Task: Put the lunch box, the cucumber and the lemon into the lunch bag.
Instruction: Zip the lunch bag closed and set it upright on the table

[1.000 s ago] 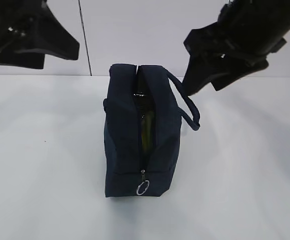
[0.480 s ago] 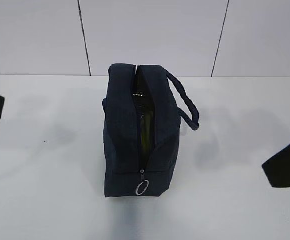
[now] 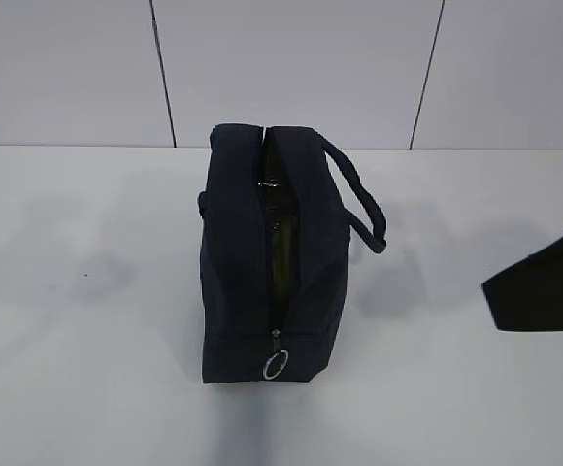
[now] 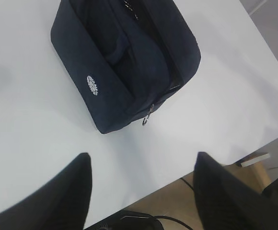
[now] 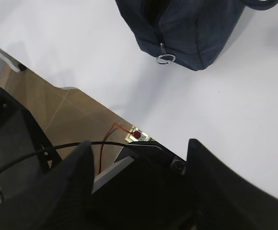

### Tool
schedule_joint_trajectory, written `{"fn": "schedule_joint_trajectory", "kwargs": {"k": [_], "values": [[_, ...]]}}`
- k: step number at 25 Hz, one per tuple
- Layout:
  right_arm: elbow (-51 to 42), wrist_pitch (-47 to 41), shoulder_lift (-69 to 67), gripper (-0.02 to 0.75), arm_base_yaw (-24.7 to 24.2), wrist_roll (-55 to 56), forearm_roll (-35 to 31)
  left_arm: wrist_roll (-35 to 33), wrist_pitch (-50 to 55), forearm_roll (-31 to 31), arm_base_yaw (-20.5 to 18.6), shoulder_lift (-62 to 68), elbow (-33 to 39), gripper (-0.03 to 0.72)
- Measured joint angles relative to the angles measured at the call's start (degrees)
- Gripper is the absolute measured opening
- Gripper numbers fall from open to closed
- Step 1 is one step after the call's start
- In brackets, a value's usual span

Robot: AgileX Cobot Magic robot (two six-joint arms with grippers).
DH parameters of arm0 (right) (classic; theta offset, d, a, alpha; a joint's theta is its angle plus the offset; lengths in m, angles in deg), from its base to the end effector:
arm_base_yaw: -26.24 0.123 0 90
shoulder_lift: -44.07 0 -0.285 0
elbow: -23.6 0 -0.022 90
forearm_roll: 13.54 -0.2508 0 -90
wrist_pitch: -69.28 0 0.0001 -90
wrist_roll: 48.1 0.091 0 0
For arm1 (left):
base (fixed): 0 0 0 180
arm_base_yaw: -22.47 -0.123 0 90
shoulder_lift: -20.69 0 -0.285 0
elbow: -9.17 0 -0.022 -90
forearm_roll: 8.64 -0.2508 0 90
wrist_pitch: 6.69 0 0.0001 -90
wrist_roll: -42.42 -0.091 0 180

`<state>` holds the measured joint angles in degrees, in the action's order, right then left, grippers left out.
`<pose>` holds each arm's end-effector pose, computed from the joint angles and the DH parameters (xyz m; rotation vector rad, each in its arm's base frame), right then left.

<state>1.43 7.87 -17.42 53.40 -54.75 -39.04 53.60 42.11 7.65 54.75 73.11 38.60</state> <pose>0.1284 0.1046 0.3561 -0.6258 2.4580 0.7223 0.1080 -0.0910 0.3496 0.3266 2.3281 -0.7289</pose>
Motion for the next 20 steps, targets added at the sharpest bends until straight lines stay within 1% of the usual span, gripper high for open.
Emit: {"fn": "schedule_joint_trajectory", "kwargs": {"k": [3,8,11,14,16,20], "values": [[0.0,1.3,-3.5,0.474,0.0,-1.3,-1.4,0.0,0.0,0.0,0.0,0.0,0.0,0.468],[0.0,1.5,-9.7,0.474,0.0,-2.6,-1.0,0.0,0.0,0.0,0.0,0.0,0.0,0.467],[0.0,3.9,-10.3,0.474,0.0,-0.6,3.7,0.0,0.0,0.0,0.0,0.0,0.0,0.467],[0.0,7.4,-9.2,0.474,0.0,5.6,12.7,0.0,0.0,-0.1,0.0,0.0,0.0,0.467],[0.0,9.1,-8.3,0.474,0.0,8.7,16.8,0.0,0.0,-0.1,0.0,0.0,0.0,0.466],[-2.5,12.7,-7.4,0.474,0.0,13.7,20.9,0.0,0.0,-0.1,0.0,0.0,0.0,0.466]]}}
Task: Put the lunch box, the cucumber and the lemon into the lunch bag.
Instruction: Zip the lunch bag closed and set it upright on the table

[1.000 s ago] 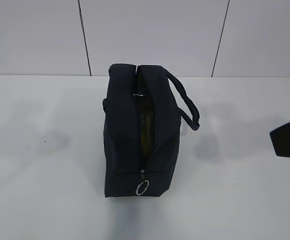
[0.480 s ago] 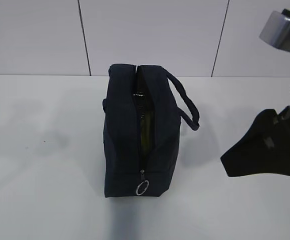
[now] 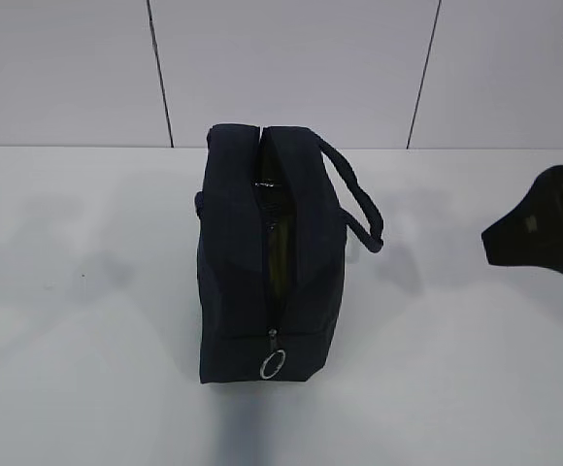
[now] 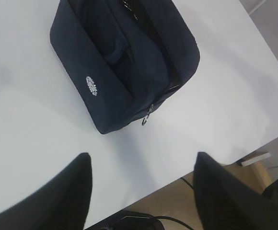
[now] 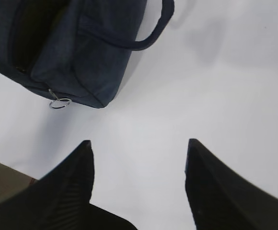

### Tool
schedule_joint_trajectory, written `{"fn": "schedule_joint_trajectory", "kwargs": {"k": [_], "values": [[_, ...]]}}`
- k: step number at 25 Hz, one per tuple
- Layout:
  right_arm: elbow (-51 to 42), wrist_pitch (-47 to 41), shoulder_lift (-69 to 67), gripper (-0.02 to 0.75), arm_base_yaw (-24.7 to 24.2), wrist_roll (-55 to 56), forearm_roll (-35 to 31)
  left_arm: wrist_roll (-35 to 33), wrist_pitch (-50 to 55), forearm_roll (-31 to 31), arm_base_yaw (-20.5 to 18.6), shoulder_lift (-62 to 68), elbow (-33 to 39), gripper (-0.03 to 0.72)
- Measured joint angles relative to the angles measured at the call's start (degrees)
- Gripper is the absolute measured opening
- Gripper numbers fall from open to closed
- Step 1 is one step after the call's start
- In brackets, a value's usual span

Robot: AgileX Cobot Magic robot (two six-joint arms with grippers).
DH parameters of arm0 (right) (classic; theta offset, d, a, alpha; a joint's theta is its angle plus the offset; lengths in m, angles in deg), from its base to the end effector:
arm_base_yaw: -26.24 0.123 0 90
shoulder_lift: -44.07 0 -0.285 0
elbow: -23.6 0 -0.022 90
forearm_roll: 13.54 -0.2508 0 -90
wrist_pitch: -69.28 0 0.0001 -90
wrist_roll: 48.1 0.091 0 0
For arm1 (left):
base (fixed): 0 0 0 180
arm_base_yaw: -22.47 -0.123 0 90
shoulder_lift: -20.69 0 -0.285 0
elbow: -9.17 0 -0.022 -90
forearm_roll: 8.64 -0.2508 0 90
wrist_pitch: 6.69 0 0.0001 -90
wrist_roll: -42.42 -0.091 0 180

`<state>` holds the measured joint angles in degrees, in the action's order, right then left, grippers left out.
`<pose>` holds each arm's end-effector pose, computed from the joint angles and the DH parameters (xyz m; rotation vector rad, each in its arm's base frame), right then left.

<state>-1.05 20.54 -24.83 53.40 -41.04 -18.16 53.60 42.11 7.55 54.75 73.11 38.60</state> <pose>0.1796 0.0983 0.3235 -0.3983 2.4815 0.3471 0.1081 -0.0909 0.3495 0.3272 2.3279 -0.7268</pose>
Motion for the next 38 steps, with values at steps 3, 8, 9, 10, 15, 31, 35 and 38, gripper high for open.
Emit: {"fn": "schedule_joint_trajectory", "kwargs": {"k": [3,8,9,10,15,31,35,38], "values": [[-3.2,3.6,0.1,0.474,0.0,2.8,0.8,0.0,0.0,0.0,0.0,0.0,0.0,0.466],[-9.3,12.6,1.8,0.474,1.7,6.8,1.6,0.0,-0.1,0.0,0.0,0.0,0.0,0.466],[-10.1,14.2,2.0,0.474,2.8,7.6,2.5,0.0,-0.2,0.0,0.0,0.0,0.0,0.466],[-10.8,15.1,2.0,0.474,3.9,9.2,3.8,0.0,-0.4,0.0,0.0,0.0,0.0,0.466],[-11.4,16.5,1.0,0.474,10.9,19.8,13.8,0.0,-1.4,0.0,0.0,0.0,0.0,0.466],[-15.1,15.8,-2.5,0.474,36.2,78.2,63.5,0.0,-1.7,0.5,0.0,0.0,0.0,0.466],[-15.9,15.3,-4.8,0.474,39.1,85.3,68.6,0.0,-1.8,0.5,0.0,0.0,0.0,0.466],[-16.2,15.3,-8.2,0.474,40.7,88.4,70.5,0.0,-1.9,0.5,0.0,0.0,0.0,0.466]]}}
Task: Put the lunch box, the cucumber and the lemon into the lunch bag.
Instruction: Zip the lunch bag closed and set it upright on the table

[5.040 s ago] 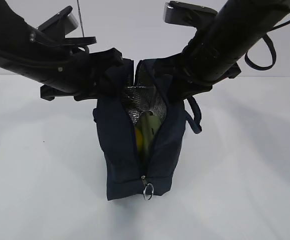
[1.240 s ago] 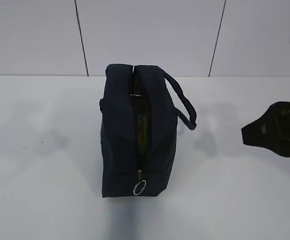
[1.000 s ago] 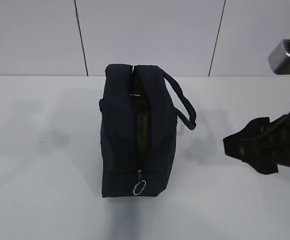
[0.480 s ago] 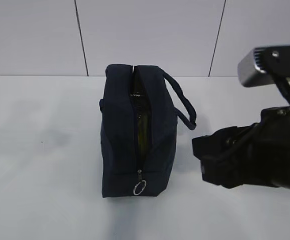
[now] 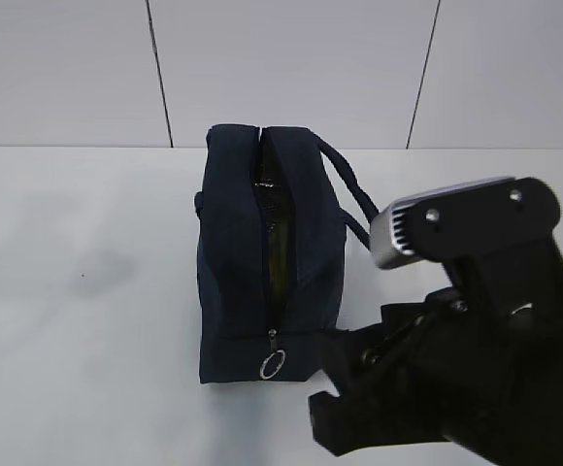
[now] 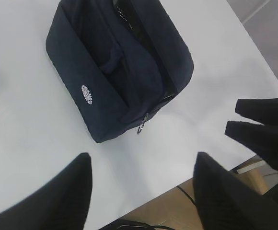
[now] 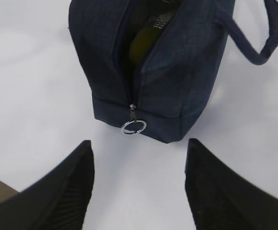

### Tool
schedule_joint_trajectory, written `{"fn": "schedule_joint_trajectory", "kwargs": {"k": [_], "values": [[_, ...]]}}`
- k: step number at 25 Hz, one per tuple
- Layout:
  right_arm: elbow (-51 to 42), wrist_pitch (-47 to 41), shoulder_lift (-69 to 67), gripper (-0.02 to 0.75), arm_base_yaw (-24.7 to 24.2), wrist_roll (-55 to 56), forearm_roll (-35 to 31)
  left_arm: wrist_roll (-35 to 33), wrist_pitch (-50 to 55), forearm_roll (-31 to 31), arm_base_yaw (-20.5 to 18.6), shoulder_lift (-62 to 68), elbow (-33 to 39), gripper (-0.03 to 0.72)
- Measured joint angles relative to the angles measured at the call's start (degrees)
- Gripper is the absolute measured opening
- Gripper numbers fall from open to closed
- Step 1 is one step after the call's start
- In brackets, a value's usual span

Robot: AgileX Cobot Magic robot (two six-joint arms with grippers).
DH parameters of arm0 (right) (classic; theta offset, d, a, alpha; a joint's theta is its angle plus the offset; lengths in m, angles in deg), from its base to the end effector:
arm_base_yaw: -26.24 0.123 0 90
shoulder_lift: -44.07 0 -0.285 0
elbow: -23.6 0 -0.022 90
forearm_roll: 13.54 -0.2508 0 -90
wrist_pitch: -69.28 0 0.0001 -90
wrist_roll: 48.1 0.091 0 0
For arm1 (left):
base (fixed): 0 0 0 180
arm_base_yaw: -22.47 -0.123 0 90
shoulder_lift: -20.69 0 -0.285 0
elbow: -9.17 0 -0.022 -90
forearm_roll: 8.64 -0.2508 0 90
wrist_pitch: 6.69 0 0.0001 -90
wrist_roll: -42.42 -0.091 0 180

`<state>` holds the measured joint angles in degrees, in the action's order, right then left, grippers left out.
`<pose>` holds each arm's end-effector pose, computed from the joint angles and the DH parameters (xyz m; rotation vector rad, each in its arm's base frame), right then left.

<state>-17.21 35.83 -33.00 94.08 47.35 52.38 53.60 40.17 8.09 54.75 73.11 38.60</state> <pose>0.1276 0.1917 0.2493 -0.4020 2.1885 0.3669 0.1097 -0.0920 0.3520 0.3122 2.2960 -0.7458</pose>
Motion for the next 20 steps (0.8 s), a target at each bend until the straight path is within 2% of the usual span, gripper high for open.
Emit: {"fn": "schedule_joint_trajectory", "kwargs": {"k": [8,20], "values": [[0.0,2.0,-5.3,0.474,1.5,8.2,5.6,0.0,-3.3,0.0,0.0,0.0,0.0,0.466],[0.0,12.1,-10.8,0.474,1.5,9.9,13.2,0.0,-5.5,0.0,0.0,0.0,0.0,0.466]]}}
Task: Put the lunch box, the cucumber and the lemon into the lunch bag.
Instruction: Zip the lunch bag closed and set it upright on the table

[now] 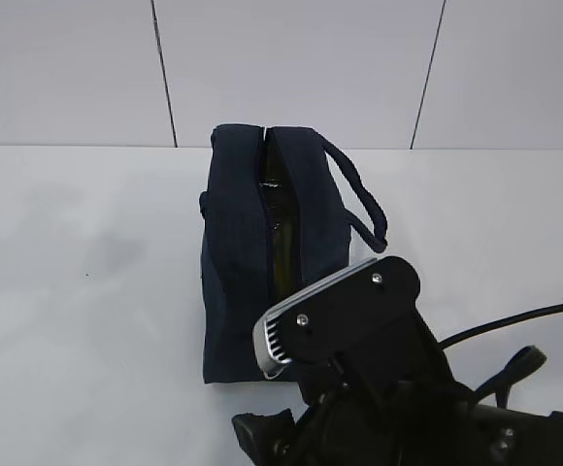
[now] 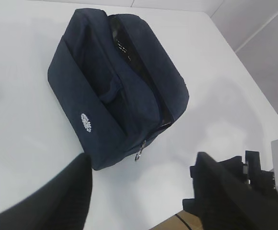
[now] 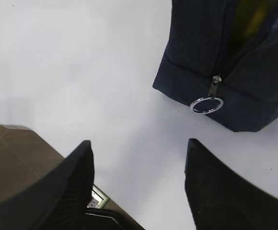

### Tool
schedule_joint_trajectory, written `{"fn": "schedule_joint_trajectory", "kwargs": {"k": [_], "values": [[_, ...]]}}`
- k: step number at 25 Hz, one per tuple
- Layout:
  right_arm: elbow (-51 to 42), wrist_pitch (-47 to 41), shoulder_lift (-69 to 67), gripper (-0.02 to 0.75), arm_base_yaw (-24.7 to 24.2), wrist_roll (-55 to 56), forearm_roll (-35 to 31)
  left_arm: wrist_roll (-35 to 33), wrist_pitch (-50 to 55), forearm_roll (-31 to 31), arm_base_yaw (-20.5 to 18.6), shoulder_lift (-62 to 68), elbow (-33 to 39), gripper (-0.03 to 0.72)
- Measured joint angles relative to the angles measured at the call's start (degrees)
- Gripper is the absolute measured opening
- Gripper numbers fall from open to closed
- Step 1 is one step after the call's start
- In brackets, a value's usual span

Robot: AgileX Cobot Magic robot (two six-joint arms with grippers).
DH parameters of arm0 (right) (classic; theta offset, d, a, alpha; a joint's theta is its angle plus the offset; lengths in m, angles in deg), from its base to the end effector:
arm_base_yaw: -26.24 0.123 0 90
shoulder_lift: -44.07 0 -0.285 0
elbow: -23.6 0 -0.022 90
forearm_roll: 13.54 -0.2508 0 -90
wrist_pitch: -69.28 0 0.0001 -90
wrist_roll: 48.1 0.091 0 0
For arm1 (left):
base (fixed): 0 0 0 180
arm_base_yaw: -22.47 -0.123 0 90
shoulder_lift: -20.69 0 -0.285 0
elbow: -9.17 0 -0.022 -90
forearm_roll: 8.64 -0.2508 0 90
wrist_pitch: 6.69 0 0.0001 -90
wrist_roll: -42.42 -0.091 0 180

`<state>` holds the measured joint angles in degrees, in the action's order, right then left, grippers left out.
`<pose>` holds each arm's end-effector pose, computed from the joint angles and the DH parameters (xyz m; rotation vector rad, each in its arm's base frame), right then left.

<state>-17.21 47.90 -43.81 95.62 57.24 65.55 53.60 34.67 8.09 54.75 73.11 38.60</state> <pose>0.1225 0.2329 0.2103 -0.6565 2.2073 0.4622 0.1151 -0.0932 0.3588 0.2797 2.2016 -0.7662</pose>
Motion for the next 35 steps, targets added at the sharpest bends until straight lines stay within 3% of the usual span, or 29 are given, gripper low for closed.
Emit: {"fn": "schedule_joint_trajectory", "kwargs": {"k": [8,19,32,35], "values": [[0.0,1.1,-4.4,0.474,0.0,5.3,4.8,0.0,-0.1,0.0,0.0,0.0,0.0,0.466],[0.0,-2.7,-12.0,0.474,0.0,21.0,22.7,0.0,-0.1,-0.9,0.0,0.0,0.0,0.466],[1.0,-9.0,-15.0,0.474,0.0,26.7,23.8,0.0,-0.2,-1.2,0.0,0.0,0.0,0.466],[3.1,-7.0,-15.0,0.474,0.0,24.9,20.2,0.0,-0.2,-1.2,0.0,0.0,0.0,0.466]]}}
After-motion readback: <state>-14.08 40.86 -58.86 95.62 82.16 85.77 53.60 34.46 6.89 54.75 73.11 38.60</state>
